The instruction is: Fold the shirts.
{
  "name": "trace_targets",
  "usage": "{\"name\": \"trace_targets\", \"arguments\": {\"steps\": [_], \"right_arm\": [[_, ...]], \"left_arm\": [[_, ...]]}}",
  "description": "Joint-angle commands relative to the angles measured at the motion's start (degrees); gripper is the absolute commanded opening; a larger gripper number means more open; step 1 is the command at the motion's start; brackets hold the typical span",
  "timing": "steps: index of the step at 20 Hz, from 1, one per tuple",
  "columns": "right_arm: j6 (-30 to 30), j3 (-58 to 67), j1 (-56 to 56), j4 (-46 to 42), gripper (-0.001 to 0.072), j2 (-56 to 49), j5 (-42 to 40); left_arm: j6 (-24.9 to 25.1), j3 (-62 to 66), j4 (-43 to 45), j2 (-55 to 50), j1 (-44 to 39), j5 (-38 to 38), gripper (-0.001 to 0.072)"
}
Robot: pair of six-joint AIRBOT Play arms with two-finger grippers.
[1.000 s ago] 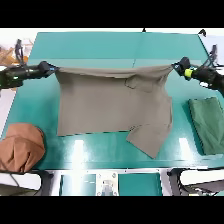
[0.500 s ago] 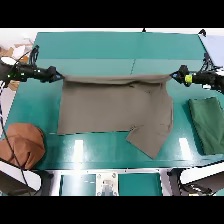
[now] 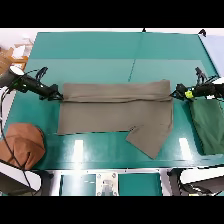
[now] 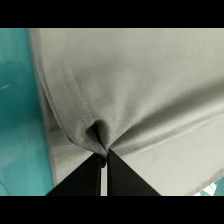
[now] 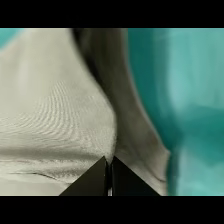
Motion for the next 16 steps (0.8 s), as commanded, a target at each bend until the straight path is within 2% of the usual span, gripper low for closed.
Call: {"name": "trace_targets", "arguments": {"steps": [1,5,6,7,8,9,12,16], "right_arm": [[0.50,-2.49,0.31,-1.73,0.0018,0.22,-3.41],[0.46,-2.45,2.05,2.82,0.0025,0.22,-4.52],[0.50,-1.79,2.60,4.20,0.0126,0.22,-3.45],[1.38,-0.44,2.62,4.74,0.0175,0.26,-1.36],[2.97,1.38,2.47,4.59,0.0211,0.35,1.55],[5.11,2.99,1.68,3.91,0.0281,0.94,5.05],[10.47,2.34,-2.05,-3.32,0.0263,6.99,13.20],[12.41,-12.76,-9.97,-9.51,0.0250,21.90,16.00]], "left_arm": [[-0.74,-1.73,-0.57,-0.09,-0.04,2.43,0.0026],[-0.79,-1.73,-3.26,-0.07,-0.96,1.84,0.0028],[-1.66,-1.66,-4.04,-0.04,-1.40,0.59,0.0158],[-3.13,-1.42,-4.48,0.04,-1.46,-1.07,0.0405],[-4.96,-1.14,-4.44,0.33,-1.20,-3.41,0.0458],[-6.21,-1.09,-3.91,0.87,-0.68,-6.08,0.0458],[-8.96,-1.81,0.07,5.64,2.05,-14.64,0.0457],[-9.31,-19.89,4.46,25.64,5.62,-8.28,0.0459]]}}
